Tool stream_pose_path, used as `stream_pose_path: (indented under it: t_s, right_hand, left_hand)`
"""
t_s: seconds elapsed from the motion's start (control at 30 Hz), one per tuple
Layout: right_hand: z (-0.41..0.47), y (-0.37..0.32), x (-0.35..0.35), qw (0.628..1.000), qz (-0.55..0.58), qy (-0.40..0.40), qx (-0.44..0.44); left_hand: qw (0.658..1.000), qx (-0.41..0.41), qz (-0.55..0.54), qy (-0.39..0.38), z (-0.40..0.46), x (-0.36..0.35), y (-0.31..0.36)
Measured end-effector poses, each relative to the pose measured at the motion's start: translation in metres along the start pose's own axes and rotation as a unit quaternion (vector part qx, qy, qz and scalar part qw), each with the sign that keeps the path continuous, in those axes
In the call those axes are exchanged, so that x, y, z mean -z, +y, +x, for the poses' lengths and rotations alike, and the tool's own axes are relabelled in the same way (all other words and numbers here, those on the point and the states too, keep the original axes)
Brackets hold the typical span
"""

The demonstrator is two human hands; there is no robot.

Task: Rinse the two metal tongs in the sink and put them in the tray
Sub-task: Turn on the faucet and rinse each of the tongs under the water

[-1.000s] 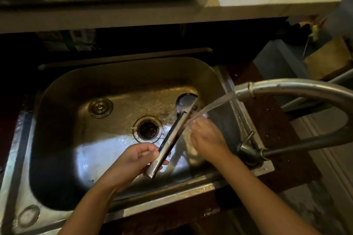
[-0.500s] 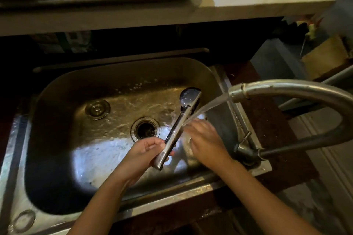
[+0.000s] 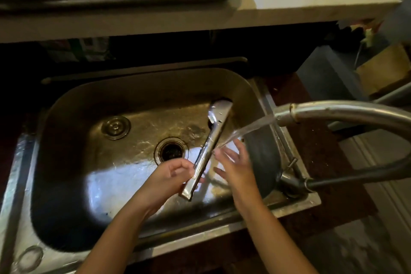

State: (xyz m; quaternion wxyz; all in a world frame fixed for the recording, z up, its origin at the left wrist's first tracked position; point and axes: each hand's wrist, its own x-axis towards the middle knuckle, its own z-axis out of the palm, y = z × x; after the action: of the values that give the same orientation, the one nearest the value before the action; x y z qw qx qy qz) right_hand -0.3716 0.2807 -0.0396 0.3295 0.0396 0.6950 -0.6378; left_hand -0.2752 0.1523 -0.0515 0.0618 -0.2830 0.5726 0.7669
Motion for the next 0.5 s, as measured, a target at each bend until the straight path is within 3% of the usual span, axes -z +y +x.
stream_pose_path:
  t_s: [0.03,0.1,0.3,0.5]
  right_hand:
    - [0.009,-0.004,0.000,0.996,0.064,-0.010,-0.053]
    - [0.018,-0.006,0.000,0.992,0.097,-0.011,-0.078]
    - [0.014,0.015,-0.012,0.994,0.051,-0.009,-0.093]
    - [0.035,-0.001,0.005,0.996,-0.026,-0.002,-0.080]
  left_hand:
    - [1.000,0.006,0.007,-0.017,-0.002,0.001,0.000]
    - [0.999,0.024,0.008,-0.037,-0.005,0.005,0.001]
    - [0.988,0.076,0.086,-0.100,-0.004,0.012,0.000]
    - [0.984,0.097,0.072,-0.129,-0.012,0.024,-0.004]
